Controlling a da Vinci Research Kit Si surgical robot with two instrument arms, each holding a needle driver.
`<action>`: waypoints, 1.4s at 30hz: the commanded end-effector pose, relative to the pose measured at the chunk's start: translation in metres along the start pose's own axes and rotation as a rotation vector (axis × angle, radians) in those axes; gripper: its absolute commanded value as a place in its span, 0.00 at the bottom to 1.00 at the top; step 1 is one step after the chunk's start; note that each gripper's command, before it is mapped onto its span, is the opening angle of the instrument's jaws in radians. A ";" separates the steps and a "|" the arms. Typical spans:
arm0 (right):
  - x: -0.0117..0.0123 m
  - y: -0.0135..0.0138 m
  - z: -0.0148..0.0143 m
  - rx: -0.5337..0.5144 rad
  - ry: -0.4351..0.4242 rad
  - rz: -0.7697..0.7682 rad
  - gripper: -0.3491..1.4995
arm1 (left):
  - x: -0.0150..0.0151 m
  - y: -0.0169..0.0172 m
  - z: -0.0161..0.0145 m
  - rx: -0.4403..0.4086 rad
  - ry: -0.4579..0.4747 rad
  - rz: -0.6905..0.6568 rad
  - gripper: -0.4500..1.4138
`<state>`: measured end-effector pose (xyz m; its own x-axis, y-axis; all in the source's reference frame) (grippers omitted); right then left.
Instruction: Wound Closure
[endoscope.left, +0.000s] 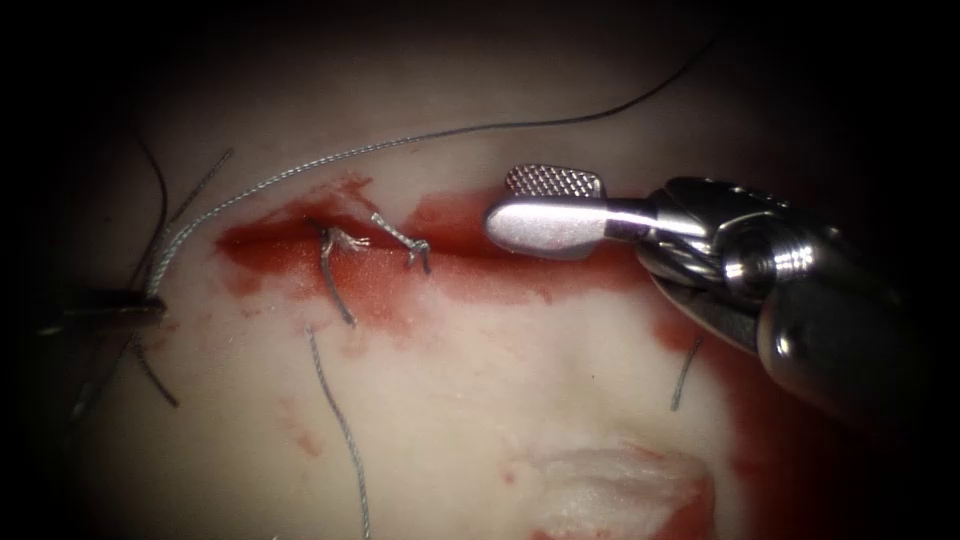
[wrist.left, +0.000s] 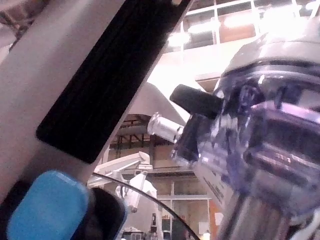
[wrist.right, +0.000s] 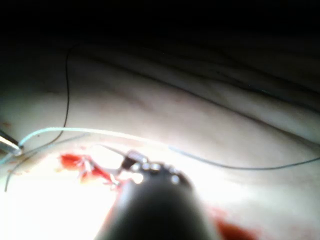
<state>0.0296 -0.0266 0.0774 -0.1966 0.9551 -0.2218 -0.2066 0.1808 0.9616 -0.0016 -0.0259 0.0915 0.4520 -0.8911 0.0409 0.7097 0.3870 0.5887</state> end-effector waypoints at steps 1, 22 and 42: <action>0.0014 0.0004 0.0007 0.001 0.005 -0.005 0.75 | -0.0014 -0.0001 -0.0002 0.003 -0.008 0.002 0.00; 0.0031 0.0039 -0.0003 -0.124 0.140 -0.184 0.75 | 0.0133 0.0066 -0.0114 -0.066 0.583 0.239 0.00; 0.0009 0.0101 0.0113 -0.364 0.418 0.363 0.83 | 0.0101 -0.0060 -0.0075 0.722 0.355 0.497 0.12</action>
<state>0.0373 -0.0229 0.0884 -0.6427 0.7660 -0.0102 -0.3605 -0.2907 0.8863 0.0033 -0.0364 0.0825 0.8358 -0.4950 0.2376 -0.0589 0.3495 0.9351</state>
